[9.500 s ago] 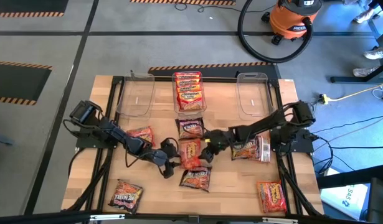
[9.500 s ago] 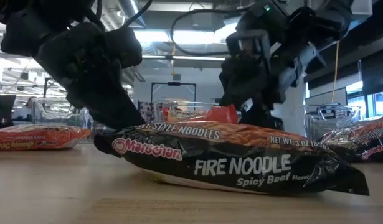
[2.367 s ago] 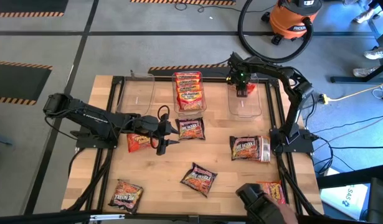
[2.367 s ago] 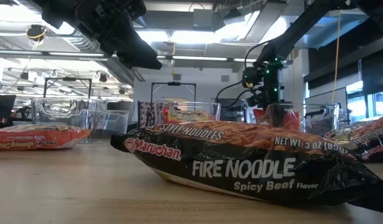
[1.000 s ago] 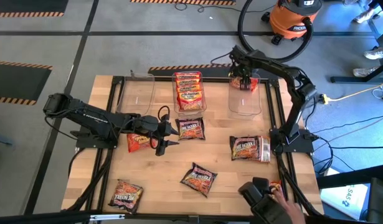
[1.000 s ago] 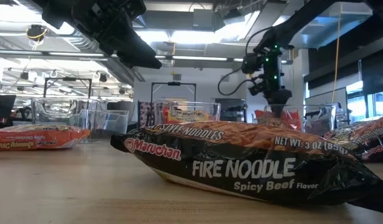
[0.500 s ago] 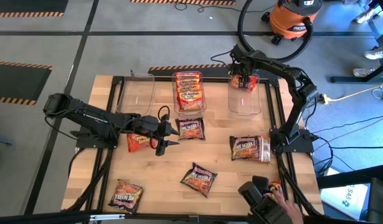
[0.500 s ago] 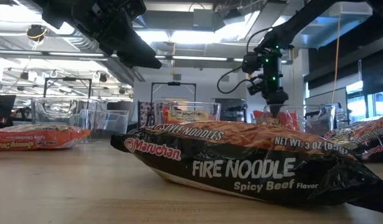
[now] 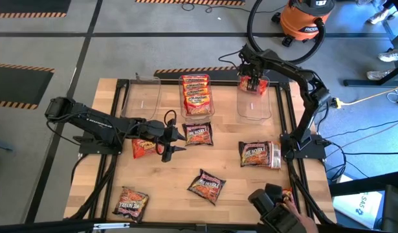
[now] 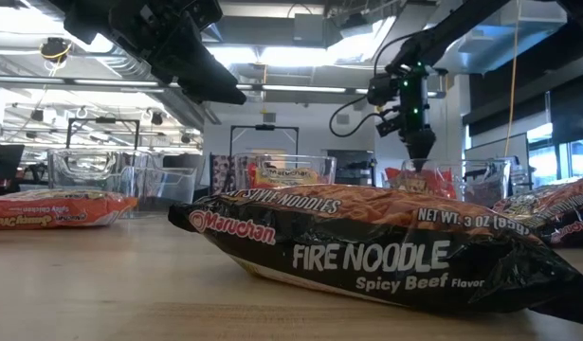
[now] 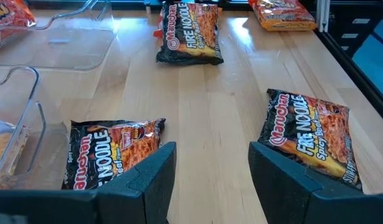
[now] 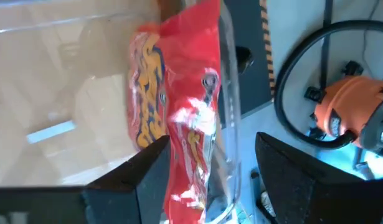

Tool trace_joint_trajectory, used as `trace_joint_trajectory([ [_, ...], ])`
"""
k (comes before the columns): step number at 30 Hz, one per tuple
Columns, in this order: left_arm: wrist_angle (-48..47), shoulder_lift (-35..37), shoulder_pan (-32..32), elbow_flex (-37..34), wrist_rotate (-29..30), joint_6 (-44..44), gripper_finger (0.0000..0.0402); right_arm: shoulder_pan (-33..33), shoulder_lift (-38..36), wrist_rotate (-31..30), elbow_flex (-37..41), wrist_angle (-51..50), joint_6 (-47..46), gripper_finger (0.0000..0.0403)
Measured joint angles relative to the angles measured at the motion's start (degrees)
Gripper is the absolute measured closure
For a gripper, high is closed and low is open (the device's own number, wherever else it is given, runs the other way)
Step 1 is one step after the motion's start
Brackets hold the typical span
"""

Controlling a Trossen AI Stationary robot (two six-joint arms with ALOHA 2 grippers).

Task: Sort Maruchan noodles
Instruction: Put the bottom left orange noodle pack into the right transparent bin, then put the top orange noodle pack into the right transparent bin

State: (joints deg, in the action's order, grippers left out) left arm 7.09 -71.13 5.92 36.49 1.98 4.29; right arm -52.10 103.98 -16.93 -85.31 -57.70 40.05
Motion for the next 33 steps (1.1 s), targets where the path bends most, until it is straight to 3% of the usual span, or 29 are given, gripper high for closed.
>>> trace_joint_trajectory([
  [7,0.42,0.00,0.02,-0.02,0.02,0.01,0.0207,3.29,-3.05,5.46,-4.11,-10.15,-8.02,0.0187],
  [11,0.99,0.00,0.02,-0.02,0.05,1.04,0.0207,6.39,-8.26,9.45,-4.16,-11.13,-12.57,0.0187],
  [19,1.64,0.00,0.02,-0.02,0.37,0.20,0.0207,11.50,-14.86,10.32,-3.86,-11.32,-17.10,0.0187],
  [27,1.57,0.00,0.02,-0.02,0.35,0.04,0.0207,10.29,-15.45,14.62,9.17,-5.58,-16.72,0.0187],
  [33,1.55,0.00,0.00,-0.02,0.43,0.02,0.0207,9.97,-14.27,11.74,21.13,7.53,-13.94,0.0187],
])
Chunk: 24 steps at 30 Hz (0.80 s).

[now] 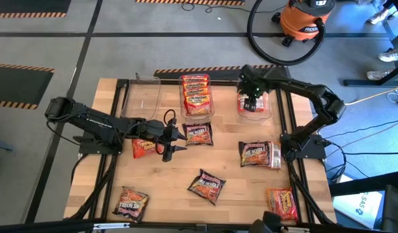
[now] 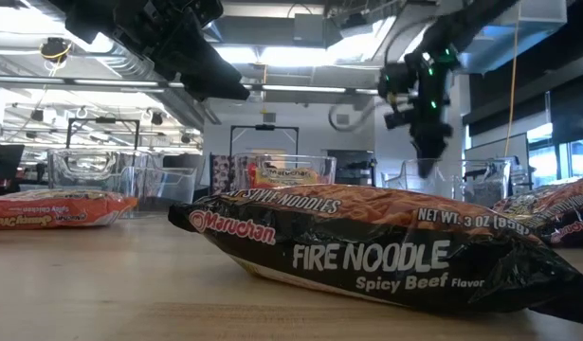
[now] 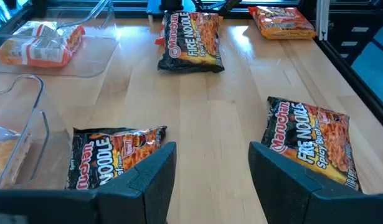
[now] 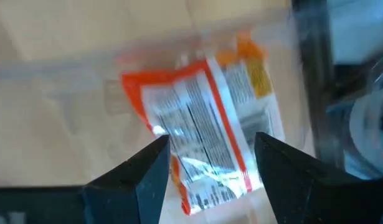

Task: Sort Maruchan noodles
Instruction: Put the top orange noodle pack into the right transparent bin

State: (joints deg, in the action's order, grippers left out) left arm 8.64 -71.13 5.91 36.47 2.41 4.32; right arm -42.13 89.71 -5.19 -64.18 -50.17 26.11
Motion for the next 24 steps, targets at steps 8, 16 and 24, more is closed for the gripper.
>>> trace_joint_trajectory([
  [8,-0.04,0.00,0.00,0.00,0.03,0.00,0.0207,-0.14,1.42,0.49,6.34,3.28,4.43,0.0187],
  [16,-0.02,0.00,0.00,0.00,0.05,-0.26,0.0207,-0.22,1.33,-0.38,12.07,11.24,5.95,0.0187],
  [24,-0.02,0.00,0.00,0.00,0.07,-0.46,0.0207,-0.22,1.10,-1.59,14.72,16.56,7.28,0.0187],
])
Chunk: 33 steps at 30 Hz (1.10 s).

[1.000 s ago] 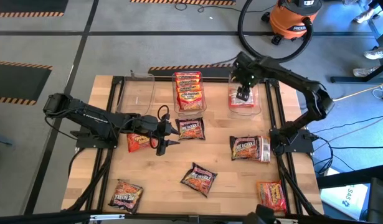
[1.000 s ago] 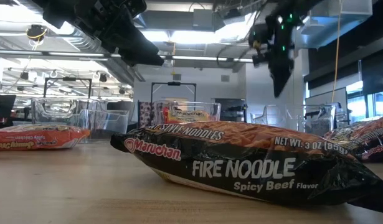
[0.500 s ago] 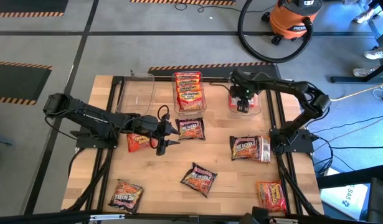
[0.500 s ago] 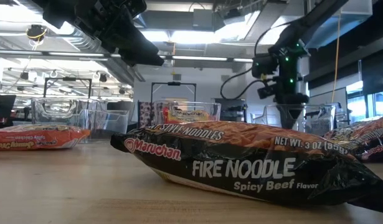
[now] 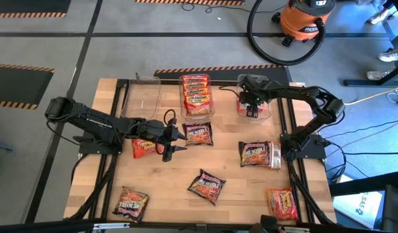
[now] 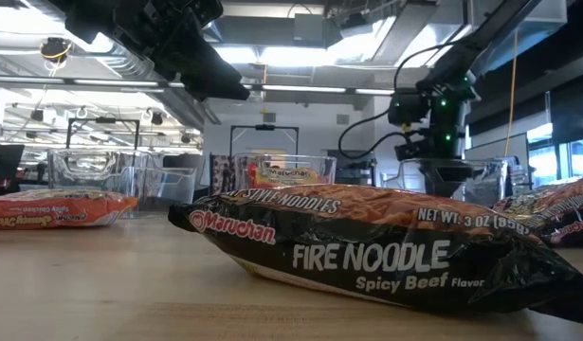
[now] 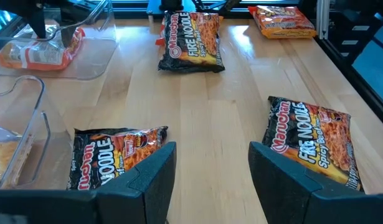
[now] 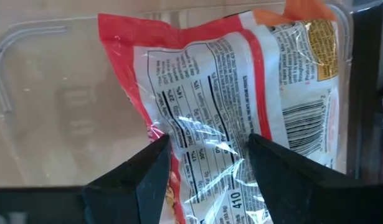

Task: Sort Maruchan noodles
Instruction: Put the top orange noodle pack into the right transparent bin

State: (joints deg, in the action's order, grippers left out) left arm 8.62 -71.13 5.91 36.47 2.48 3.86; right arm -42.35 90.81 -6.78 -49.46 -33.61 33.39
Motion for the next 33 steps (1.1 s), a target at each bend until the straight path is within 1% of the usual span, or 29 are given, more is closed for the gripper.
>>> trace_joint_trajectory([
  [4,0.00,0.00,0.00,0.00,0.00,-0.02,0.0207,0.02,0.06,-1.29,1.21,2.16,0.03,0.0191],
  [6,0.00,0.00,0.00,0.00,0.00,-0.02,0.0207,0.00,0.08,-1.29,1.37,2.26,0.04,0.0205],
  [9,0.00,0.00,0.00,0.00,-0.01,-0.03,0.0207,-0.04,0.12,-1.54,1.38,2.30,0.04,0.0250],
  [15,0.00,0.00,0.00,0.00,0.00,-0.09,0.0207,-0.07,1.02,-0.04,1.45,2.19,0.22,0.0371],
  [17,0.00,0.00,0.00,0.00,0.00,-0.11,0.0207,-0.07,1.69,-0.14,1.36,1.98,0.28,0.0393],
  [20,-0.02,0.00,0.00,0.00,-0.02,-0.11,0.0207,-0.07,1.85,-0.14,1.37,1.96,0.49,0.0390],
  [26,0.00,0.00,0.00,0.00,0.00,-0.09,0.0207,-0.04,-0.01,0.42,0.11,0.33,0.26,0.0399],
  [29,0.00,0.00,0.00,0.00,-0.02,-0.09,0.0207,-0.07,-2.06,2.19,-0.95,-1.40,0.09,0.0401],
  [33,0.00,0.00,0.00,0.00,-0.01,-0.07,0.0207,-0.04,-5.83,2.14,-2.32,-1.38,0.07,0.0402],
])
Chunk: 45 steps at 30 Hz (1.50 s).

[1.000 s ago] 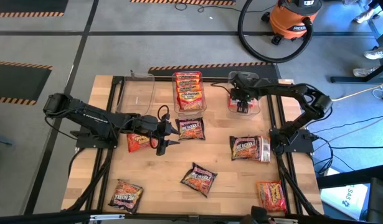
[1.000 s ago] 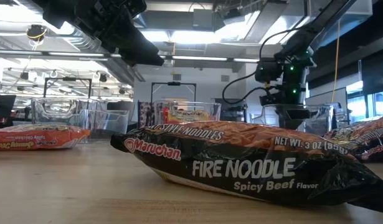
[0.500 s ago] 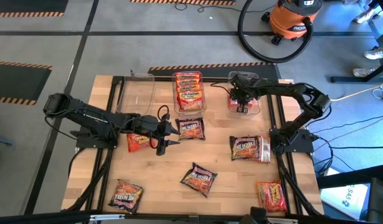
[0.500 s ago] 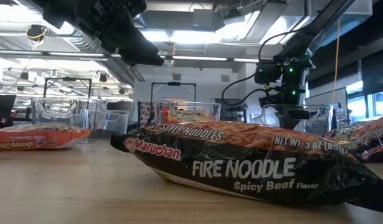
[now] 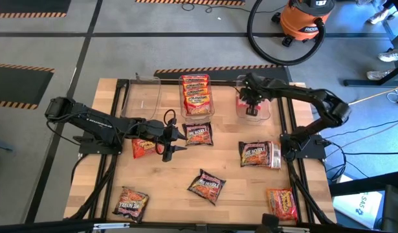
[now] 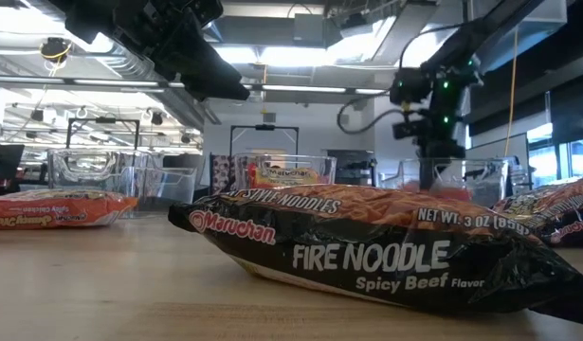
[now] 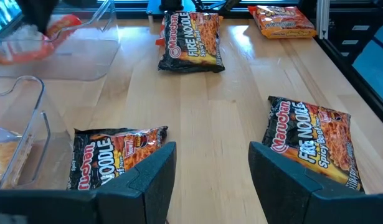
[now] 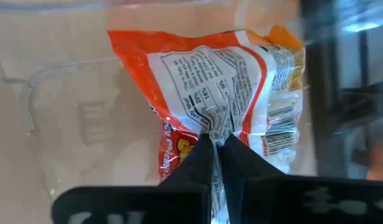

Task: Sort Maruchan noodles
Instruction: Put the top orange noodle pack into the right transparent bin

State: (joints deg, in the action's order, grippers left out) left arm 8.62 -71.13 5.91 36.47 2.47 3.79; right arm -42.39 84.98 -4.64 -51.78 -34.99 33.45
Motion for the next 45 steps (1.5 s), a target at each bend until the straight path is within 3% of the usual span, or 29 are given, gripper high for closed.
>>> trace_joint_trajectory([
  [13,0.01,0.00,0.00,0.00,0.01,0.02,0.0207,0.04,-8.85,-0.12,-5.49,-5.69,-0.57,0.0403],
  [17,0.01,0.00,0.00,0.00,0.01,0.02,0.0207,1.13,-11.05,3.51,-8.91,-9.09,-2.95,0.0403],
  [25,3.18,0.00,0.04,0.00,3.57,0.05,0.0207,9.25,-14.07,14.41,-11.80,-10.74,-8.75,0.0403],
  [32,6.39,0.00,0.03,0.01,5.96,0.49,0.0206,18.48,-13.58,19.38,-11.88,-8.90,-12.66,0.0403],
  [39,6.46,-0.28,-0.01,1.89,8.04,-3.65,0.0166,25.11,-11.78,21.30,-11.89,-5.42,-15.55,0.0403],
  [45,6.53,-4.68,-0.37,6.42,10.97,-10.37,0.0117,29.10,-9.32,22.80,-11.91,-0.68,-17.02,0.0403],
])
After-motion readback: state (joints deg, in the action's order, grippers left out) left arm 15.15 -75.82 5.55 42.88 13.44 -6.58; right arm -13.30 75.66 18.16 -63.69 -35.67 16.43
